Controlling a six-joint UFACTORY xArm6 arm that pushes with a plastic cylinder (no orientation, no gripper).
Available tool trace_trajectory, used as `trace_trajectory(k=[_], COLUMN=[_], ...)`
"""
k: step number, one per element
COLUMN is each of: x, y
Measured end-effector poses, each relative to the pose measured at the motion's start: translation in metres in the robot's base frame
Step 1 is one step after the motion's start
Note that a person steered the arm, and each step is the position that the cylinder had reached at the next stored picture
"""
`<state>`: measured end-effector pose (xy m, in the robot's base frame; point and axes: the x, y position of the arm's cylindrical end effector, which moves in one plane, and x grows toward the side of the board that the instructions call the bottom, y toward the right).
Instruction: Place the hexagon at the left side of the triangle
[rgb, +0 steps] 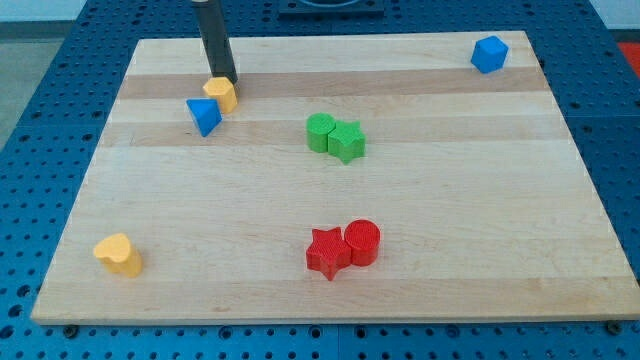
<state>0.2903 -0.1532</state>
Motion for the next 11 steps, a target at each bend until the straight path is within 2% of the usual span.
trace_trajectory(k=[2,5,6,8,11], x=[0.000,0.016,0.023,0.023,0.008], y=[0.001,0.046,0.034,-0.034,-0.040])
